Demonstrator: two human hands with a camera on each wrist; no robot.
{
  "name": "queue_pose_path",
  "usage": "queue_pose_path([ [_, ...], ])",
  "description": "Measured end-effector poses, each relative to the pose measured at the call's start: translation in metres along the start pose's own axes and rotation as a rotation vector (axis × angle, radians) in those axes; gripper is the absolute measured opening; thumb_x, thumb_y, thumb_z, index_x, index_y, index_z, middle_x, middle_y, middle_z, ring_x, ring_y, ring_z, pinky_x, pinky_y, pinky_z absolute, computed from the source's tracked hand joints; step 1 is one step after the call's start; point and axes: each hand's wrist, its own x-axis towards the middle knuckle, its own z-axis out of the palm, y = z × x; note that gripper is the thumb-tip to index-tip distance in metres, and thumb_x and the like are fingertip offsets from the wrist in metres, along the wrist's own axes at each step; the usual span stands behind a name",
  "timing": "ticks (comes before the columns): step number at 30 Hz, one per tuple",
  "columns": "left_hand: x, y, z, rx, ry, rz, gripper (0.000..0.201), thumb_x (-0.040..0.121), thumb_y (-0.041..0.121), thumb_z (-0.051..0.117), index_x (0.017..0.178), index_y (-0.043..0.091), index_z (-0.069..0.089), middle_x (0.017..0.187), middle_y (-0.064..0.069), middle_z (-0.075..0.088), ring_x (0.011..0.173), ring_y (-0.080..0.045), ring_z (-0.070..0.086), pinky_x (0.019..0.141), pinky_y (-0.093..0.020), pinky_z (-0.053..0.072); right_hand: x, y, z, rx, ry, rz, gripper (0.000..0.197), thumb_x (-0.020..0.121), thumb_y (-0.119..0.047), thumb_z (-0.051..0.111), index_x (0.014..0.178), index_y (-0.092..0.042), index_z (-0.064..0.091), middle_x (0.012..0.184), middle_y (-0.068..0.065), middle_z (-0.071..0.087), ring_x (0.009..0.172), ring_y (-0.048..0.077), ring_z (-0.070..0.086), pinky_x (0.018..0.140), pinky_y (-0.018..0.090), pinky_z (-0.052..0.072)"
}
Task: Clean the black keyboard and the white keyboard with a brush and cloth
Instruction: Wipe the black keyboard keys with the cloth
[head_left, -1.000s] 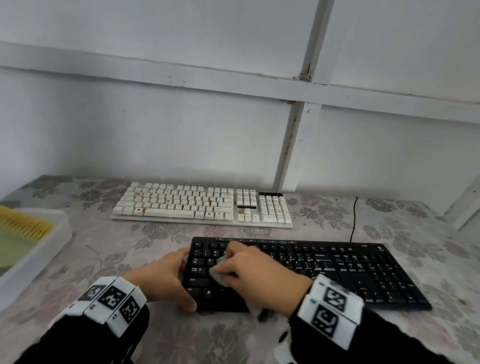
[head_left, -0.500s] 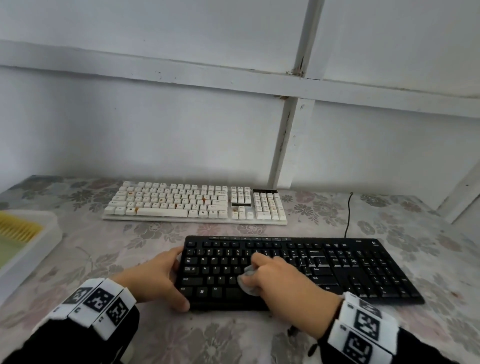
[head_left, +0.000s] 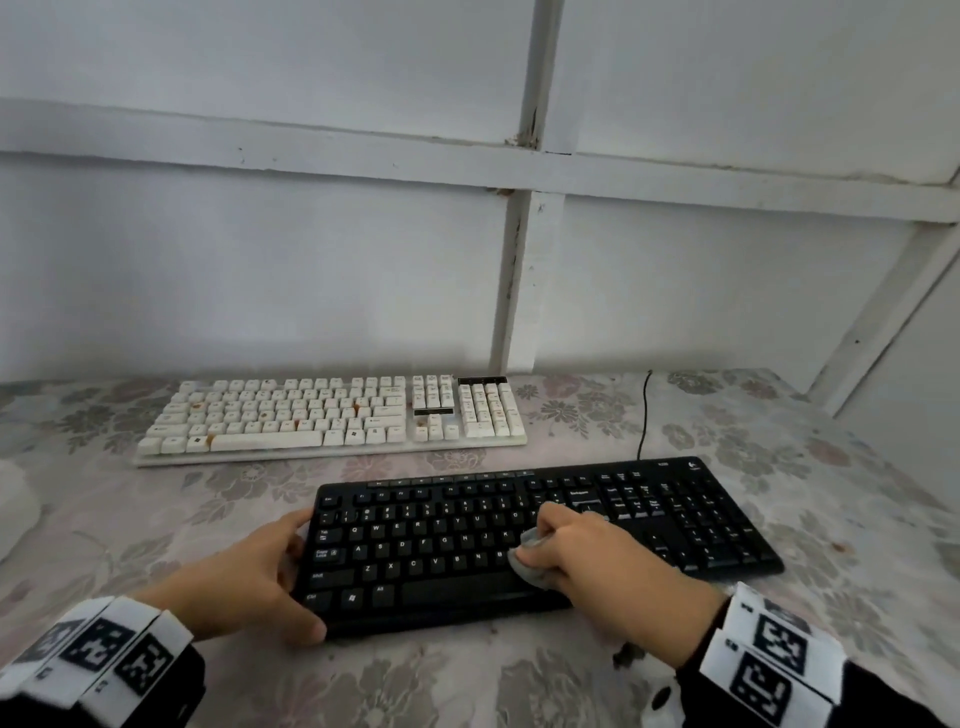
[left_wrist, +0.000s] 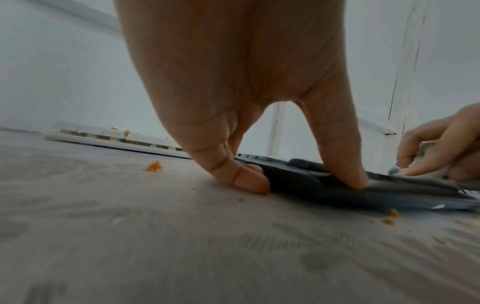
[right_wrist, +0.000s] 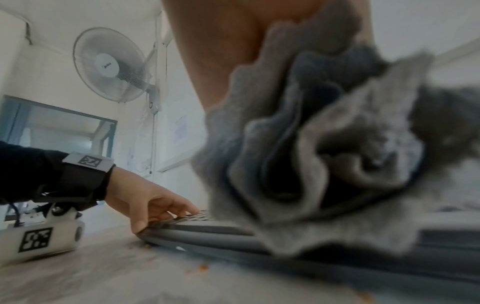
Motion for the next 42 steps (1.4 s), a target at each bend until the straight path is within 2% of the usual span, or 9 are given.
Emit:
queue_pose_path([
  [9,0.003,0.001,0.002,-0.011,0.019,0.009,0.096,0.055,-0.010,0.082,0.124,0.030,0.028,0.104,-0.005,0.057,0.085,-0.012,0.059,0.057,-0.008,0.045,-0.031,0.039,-0.027,0.068,0.036,0.267,0.035,0.098,-0.031,0.045,0.081,-0.004,0.061,0.080,-0.002,0.031,0.072,0.017,0.044,0.065,0.019,0.034],
  [14,0.004,-0.001,0.001,0.003,0.022,-0.003,0.097,0.054,-0.006,0.083,0.124,0.031,0.028,0.105,-0.006,0.056,0.083,-0.014,0.059,0.057,-0.009,0.044,-0.001,-0.011,-0.039,0.174,0.017,-0.016,0.033,0.096,-0.034,0.049,0.094,-0.009,0.069,0.093,-0.002,0.044,0.078,-0.003,0.048,0.072,0.001,0.031],
  [18,0.005,-0.003,0.000,0.022,0.021,-0.004,0.096,0.055,-0.004,0.084,0.122,0.034,0.026,0.104,-0.005,0.055,0.074,-0.012,0.057,0.056,-0.012,0.043,0.019,-0.038,-0.017,0.129,-0.048,-0.163,0.022,0.097,-0.025,0.050,0.094,-0.012,0.067,0.102,0.004,0.047,0.090,0.017,0.052,0.083,0.028,0.042],
  [22,0.005,-0.005,-0.001,0.037,0.015,-0.005,0.096,0.056,-0.001,0.084,0.122,0.037,0.026,0.105,-0.005,0.054,0.073,-0.013,0.057,0.057,-0.013,0.043,0.006,-0.022,-0.017,0.159,0.003,-0.080,0.024,0.096,-0.027,0.051,0.088,-0.009,0.066,0.100,0.000,0.047,0.091,0.001,0.047,0.084,0.026,0.042],
  [28,0.006,-0.004,0.000,0.036,0.017,0.004,0.097,0.056,-0.003,0.084,0.123,0.036,0.027,0.105,-0.005,0.054,0.070,-0.011,0.056,0.056,-0.013,0.043,-0.016,0.005,-0.023,0.132,-0.036,0.071,0.064,0.084,-0.065,0.030,0.093,-0.014,0.068,0.098,0.000,0.048,0.090,0.012,0.054,0.082,0.027,0.042],
  [32,0.005,-0.004,0.001,0.018,0.006,0.013,0.099,0.051,-0.002,0.085,0.125,0.035,0.029,0.106,-0.006,0.055,0.071,-0.010,0.056,0.056,-0.012,0.043,-0.027,0.025,-0.029,0.118,-0.013,0.176,0.037,0.096,-0.038,0.049,0.094,-0.008,0.070,0.089,-0.004,0.042,0.091,0.006,0.058,0.075,0.011,0.038],
  [35,0.006,-0.006,0.000,-0.004,0.006,0.008,0.100,0.050,-0.003,0.084,0.125,0.033,0.029,0.106,-0.006,0.056,0.070,-0.009,0.057,0.055,-0.013,0.044,-0.033,0.036,-0.045,0.081,-0.038,0.223,0.034,0.096,-0.037,0.048,0.102,-0.012,0.072,0.088,-0.007,0.040,0.071,-0.001,0.046,0.069,0.001,0.032],
  [39,0.007,-0.008,-0.001,0.011,0.011,0.007,0.103,0.046,0.003,0.085,0.126,0.035,0.027,0.106,-0.005,0.055,0.070,-0.010,0.056,0.057,-0.013,0.043,-0.015,0.006,-0.049,0.177,-0.069,0.060,0.027,0.094,-0.029,0.053,0.104,-0.010,0.070,0.102,-0.001,0.045,0.077,-0.007,0.040,0.073,-0.004,0.027],
  [42,0.007,-0.006,0.000,0.013,0.013,0.005,0.099,0.053,-0.004,0.084,0.124,0.035,0.027,0.106,-0.006,0.055,0.071,-0.011,0.057,0.058,-0.014,0.044,0.006,-0.030,-0.033,0.198,-0.071,-0.098,0.024,0.095,-0.026,0.052,0.100,-0.009,0.068,0.104,0.001,0.045,0.083,0.000,0.044,0.079,0.006,0.033],
])
